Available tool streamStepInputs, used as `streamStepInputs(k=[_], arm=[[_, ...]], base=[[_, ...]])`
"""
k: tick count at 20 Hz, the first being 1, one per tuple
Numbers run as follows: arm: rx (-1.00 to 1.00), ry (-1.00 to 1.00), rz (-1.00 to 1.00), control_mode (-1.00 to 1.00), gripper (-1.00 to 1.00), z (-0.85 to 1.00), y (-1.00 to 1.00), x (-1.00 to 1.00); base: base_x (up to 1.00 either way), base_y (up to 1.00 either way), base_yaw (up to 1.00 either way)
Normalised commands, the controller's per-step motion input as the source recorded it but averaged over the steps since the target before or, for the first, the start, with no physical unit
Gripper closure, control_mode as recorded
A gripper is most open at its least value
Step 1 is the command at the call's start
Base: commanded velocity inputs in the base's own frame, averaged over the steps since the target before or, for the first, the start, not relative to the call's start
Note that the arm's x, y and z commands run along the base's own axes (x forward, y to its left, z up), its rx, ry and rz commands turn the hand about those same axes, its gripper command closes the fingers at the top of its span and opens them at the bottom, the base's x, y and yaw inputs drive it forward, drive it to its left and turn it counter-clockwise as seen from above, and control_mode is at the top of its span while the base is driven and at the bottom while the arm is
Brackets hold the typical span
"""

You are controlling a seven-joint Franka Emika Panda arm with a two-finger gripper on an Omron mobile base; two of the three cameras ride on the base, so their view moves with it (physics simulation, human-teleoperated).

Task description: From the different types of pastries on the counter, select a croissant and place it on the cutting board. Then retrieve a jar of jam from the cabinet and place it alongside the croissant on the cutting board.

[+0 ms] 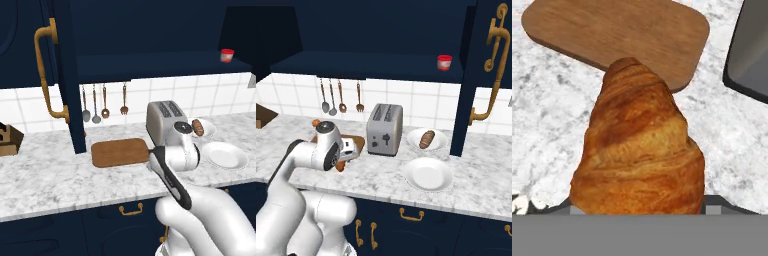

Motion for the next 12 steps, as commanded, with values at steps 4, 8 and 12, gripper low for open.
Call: streamStepInputs(k=[4,8,12], arm=[[-0.01,0.01,0.09,-1.0,1.0,0.21,1.0,0.82],[0.0,0.0,0.09,-1.0,1.0,0.21,1.0,0.94],[0.0,0.01,0.09,-1.0,1.0,0.14,0.86,1.0]], base=[[0.0,0.0,0.0],[0.0,0.0,0.0],[0.0,0.0,0.0]])
